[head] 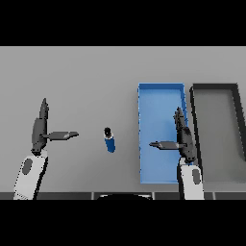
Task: Pick up the blue pipe and place it into the blue bin.
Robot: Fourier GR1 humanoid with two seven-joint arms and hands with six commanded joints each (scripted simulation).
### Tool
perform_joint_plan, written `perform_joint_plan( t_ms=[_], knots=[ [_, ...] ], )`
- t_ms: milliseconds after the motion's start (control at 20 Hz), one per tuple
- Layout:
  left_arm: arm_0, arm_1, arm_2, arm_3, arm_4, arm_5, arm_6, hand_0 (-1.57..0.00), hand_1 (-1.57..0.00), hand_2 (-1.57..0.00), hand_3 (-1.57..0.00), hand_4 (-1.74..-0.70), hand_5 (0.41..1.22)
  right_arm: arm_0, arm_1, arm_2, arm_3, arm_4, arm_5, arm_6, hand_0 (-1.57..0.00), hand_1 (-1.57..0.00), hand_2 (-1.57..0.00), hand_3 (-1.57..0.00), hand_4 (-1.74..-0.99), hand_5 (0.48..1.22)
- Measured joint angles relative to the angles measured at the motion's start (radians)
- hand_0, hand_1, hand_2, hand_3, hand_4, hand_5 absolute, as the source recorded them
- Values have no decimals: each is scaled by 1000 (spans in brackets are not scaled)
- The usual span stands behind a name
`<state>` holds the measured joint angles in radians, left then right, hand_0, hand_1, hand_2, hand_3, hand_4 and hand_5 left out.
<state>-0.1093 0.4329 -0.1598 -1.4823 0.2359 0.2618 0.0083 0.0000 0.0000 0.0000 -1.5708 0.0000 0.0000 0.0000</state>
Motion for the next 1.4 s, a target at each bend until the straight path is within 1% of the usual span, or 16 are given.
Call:
perform_joint_plan(
  t_ms=[300, 350, 400, 450, 500, 600, 650, 750, 850, 900, 1050, 1150, 1200, 1250, 1350, 1400],
  knots=[
    [4, 2, -2, -15, -2, 8, 3, 1, 1, 1, 1, -1006, 586, 5, -10, -6, -10, -9, 6, 3, 1, 1, 1, 1, -1222, 603],
    [36, 64, -34, -31, -11, -94, -66, 1, 1, 1, 1, -1011, 588, 39, -71, 19, -42, 42, 33, -66, 1, 1, 1, 1, -1227, 603],
    [62, 111, -48, -33, -13, -165, -103, 1, 1, 1, 1, -1011, 588, 58, -100, 39, -65, 65, 54, -93, 1, 1, 1, 1, -1230, 601],
    [87, 132, -60, -38, -20, -201, -133, 1, 1, 1, 1, -1010, 588, 80, -110, 57, -82, 84, 65, -97, 1, 1, 1, 1, -1228, 599],
    [85, 148, -65, -38, -20, -223, -133, 1, 1, 1, 1, -1010, 589, 93, -119, 72, -95, 102, 72, -99, 1, 1, 1, 1, -1232, 599],
    [80, 165, -68, -40, -21, -242, -134, 1, 1, 1, 1, -1007, 587, 80, -132, 72, -98, 103, 79, -68, 1, 1, 1, 1, -1230, 595],
    [88, 174, -66, -41, -16, -255, -144, 1, 1, 1, 1, -1009, 589, 105, -128, 86, -113, 119, 75, -86, 1, 1, 1, 1, -1226, 593],
    [90, 176, -73, -45, 7, -300, -170, 1, 1, 1, 1, -1023, 594, 98, -135, 81, -116, 115, 77, -64, 1, 1, 1, 1, -1218, 589],
    [104, 191, -97, -71, 6, -343, -186, 1, 1, 1, 1, -1020, 582, 105, -137, 81, -126, 119, 73, -65, 1, 1, 1, 1, -1215, 587],
    [96, 191, -119, -78, -1, -364, -166, 1, 1, 1, 1, -1024, 573, 84, -138, 79, -115, 117, 75, -57, 1, 1, 1, 1, -1220, 589],
    [104, 217, -161, -130, 0, -419, -133, 1, 1, 1, 1, -1040, 532, 103, -159, 77, -136, 112, 91, -103, 1, 1, 1, 1, -1225, 603],
    [109, 227, -197, -181, 0, -444, -85, 1, 1, 1, 1, -1063, 498, 86, -152, 76, -120, 112, 88, -95, 1, 1, 1, 1, -1233, 604],
    [101, 209, -224, -183, -11, -449, -52, 1, 1, 1, 1, -1076, 488, 91, -145, 83, -124, 114, 88, -94, 1, 1, 1, 1, -1239, 606],
    [98, 205, -238, -187, -12, -463, -47, 1, 1, 1, 1, -1086, 480, 104, -143, 87, -134, 117, 88, -113, 1, 1, 1, 1, -1244, 607],
    [80, 179, -272, -185, -32, -476, -35, 1, 1, 1, 1, -1094, 463, 92, -150, 77, -129, 113, 86, -93, 1, 1, 1, 1, -1256, 616],
    [75, 166, -289, -174, -48, -482, -39, 1, 1, 1, 1, -1097, 454, 101, -151, 75, -124, 106, 93, -107, 1, 1, 1, 1, -1257, 617]
  ],
)
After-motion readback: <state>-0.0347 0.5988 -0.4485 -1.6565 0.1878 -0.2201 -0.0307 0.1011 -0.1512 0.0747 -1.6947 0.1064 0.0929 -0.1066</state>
